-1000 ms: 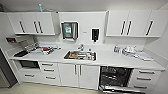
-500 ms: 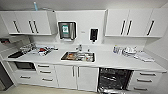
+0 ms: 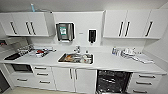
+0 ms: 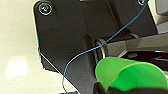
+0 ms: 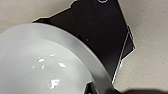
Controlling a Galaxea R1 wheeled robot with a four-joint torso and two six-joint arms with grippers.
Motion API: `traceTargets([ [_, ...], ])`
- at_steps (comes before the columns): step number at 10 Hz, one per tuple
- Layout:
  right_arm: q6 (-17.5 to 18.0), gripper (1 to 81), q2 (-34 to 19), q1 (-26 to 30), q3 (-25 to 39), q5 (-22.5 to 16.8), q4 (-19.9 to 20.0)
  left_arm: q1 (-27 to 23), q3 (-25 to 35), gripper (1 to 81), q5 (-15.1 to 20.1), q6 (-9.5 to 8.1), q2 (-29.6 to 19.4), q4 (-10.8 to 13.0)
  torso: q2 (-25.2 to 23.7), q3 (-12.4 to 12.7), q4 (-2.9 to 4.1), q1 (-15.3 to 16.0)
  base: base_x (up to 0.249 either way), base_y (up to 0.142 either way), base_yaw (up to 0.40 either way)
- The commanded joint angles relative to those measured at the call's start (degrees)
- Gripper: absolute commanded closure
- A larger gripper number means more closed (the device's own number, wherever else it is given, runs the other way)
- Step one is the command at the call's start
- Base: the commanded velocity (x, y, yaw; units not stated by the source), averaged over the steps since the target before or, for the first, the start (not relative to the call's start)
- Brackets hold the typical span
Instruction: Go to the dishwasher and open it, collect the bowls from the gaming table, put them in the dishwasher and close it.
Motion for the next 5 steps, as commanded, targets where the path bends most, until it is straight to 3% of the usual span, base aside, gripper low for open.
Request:
traceTargets([
  [1,-0.1,81.1,-0.5,3.0,-0.2,-2.3,-0.6,-2.8,0.2,81.1,2.4,-0.03,0.2,0.4,0.0,0.0,0.00,0.1,0.099,-0.089,0.000],
  [5,-0.1,81.1,-0.5,3.3,-0.2,-2.3,-0.6,-2.8,0.2,81.1,2.4,0.06,0.3,0.4,0.0,0.0,0.00,0.1,0.100,-0.090,0.000],
])
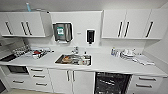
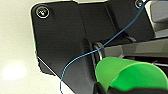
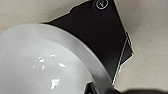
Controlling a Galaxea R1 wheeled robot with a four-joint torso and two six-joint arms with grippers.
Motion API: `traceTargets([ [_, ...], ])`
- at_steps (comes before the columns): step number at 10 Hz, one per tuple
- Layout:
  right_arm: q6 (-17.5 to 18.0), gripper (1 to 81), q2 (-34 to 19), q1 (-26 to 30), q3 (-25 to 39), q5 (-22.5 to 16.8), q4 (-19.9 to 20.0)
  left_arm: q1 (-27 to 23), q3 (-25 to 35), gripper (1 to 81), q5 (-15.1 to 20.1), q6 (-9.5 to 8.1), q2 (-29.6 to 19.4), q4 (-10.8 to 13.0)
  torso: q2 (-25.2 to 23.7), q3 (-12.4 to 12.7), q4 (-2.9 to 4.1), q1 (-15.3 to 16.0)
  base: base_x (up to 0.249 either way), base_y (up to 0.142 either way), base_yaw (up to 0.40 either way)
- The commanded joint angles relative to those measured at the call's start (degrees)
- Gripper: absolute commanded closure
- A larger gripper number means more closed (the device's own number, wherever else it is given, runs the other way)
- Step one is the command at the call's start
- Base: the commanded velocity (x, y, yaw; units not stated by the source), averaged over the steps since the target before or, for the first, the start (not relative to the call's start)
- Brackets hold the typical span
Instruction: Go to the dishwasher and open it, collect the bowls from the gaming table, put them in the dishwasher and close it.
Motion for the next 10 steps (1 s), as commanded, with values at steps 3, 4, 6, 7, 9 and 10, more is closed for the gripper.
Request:
traceTargets([
  [3,-0.1,81.1,-0.5,2.4,0.1,-2.5,-0.6,-2.5,0.1,81.1,2.6,-0.05,0.1,0.3,0.0,0.0,0.00,0.1,0.099,-0.090,0.000],
  [4,-0.1,81.1,-0.5,2.3,0.1,-2.5,-0.5,-2.5,0.1,81.1,2.6,0.04,0.1,0.3,0.0,0.0,0.00,0.1,0.099,-0.091,0.000],
  [6,-0.1,81.1,-0.4,2.3,0.1,-2.5,-0.5,-2.5,0.1,81.1,2.6,0.04,0.1,0.3,0.0,0.0,0.00,0.1,0.099,-0.091,0.000],
  [7,-0.1,81.1,-0.4,2.3,0.1,-2.5,-0.5,-2.5,0.1,81.1,2.6,0.04,0.0,0.3,0.0,0.0,0.00,0.1,0.099,-0.091,0.000],
  [9,-0.1,81.1,-0.3,2.3,0.1,-2.5,-0.5,-2.5,0.1,81.1,2.6,-0.05,0.0,0.3,0.0,0.0,0.00,0.1,0.099,-0.091,0.000],
  [10,-0.1,81.1,-0.3,2.3,0.1,-2.5,-0.5,-2.5,0.1,81.1,2.6,-0.05,0.0,0.3,0.0,0.0,0.00,0.1,0.099,-0.092,0.000],
])
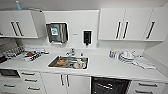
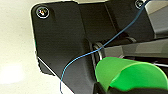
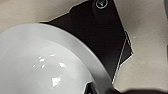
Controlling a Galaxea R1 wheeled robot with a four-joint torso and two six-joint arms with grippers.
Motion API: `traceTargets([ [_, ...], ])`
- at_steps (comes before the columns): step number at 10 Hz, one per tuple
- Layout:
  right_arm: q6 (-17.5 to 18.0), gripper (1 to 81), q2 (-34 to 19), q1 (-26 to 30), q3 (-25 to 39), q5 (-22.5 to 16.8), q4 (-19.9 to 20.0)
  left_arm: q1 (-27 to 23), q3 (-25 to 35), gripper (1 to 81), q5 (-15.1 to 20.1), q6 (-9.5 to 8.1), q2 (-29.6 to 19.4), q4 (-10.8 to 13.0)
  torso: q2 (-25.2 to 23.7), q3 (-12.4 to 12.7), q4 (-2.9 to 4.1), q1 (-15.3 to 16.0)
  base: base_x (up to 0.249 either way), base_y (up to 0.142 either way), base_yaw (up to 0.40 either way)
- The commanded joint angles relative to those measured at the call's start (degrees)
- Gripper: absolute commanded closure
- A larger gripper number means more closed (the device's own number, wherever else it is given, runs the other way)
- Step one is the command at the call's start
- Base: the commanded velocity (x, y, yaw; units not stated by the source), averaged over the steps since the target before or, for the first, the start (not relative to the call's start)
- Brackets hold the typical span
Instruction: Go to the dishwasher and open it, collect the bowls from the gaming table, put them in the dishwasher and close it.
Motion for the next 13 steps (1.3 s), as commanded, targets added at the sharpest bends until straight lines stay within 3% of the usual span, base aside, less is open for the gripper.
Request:
traceTargets([
  [1,-0.1,81.1,-0.3,2.4,0.1,-2.5,-0.5,-2.5,0.1,81.1,2.6,-0.05,0.0,0.3,0.0,0.0,0.00,0.1,0.099,-0.093,0.000],
  [3,-0.1,81.1,-0.3,2.5,0.1,-2.5,-0.5,-2.6,0.1,81.1,2.6,-0.05,0.0,0.1,0.0,0.0,0.00,0.1,0.095,-0.089,0.000],
  [13,-0.1,81.1,-0.2,2.5,0.1,-2.5,-0.6,-2.5,0.3,81.1,2.4,0.04,-0.3,0.4,0.0,0.0,0.00,0.1,0.000,0.000,0.000],
])
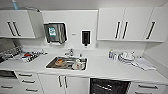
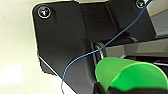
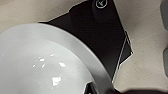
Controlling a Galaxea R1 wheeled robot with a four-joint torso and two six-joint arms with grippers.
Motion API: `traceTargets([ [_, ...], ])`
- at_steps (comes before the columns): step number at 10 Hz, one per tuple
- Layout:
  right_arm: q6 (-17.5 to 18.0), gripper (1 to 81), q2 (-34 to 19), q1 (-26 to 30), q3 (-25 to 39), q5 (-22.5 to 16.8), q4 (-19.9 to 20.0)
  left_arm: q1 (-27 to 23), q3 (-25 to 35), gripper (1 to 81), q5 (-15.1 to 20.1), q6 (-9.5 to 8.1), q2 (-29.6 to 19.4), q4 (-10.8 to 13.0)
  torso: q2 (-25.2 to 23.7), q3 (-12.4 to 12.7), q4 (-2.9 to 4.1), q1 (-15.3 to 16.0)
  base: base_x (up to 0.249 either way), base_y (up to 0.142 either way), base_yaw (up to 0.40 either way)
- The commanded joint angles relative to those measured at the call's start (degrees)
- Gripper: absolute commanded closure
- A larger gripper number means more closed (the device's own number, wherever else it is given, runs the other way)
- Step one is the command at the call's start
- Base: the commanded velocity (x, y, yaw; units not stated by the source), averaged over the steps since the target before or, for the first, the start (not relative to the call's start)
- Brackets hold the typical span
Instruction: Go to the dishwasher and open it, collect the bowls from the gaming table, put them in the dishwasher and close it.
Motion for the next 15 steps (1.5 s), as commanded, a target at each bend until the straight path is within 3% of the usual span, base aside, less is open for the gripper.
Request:
traceTargets([
  [1,-0.1,81.1,-0.3,2.6,0.2,-2.5,-0.6,-2.5,0.0,81.1,2.6,0.04,0.1,0.5,0.0,0.0,0.00,0.0,0.000,0.000,0.000],
  [15,-0.1,81.1,-0.3,2.5,0.2,-2.5,-0.5,-2.5,-0.1,81.1,2.5,-0.05,-0.1,-0.2,0.0,0.0,0.00,0.0,0.000,0.000,-0.222],
])
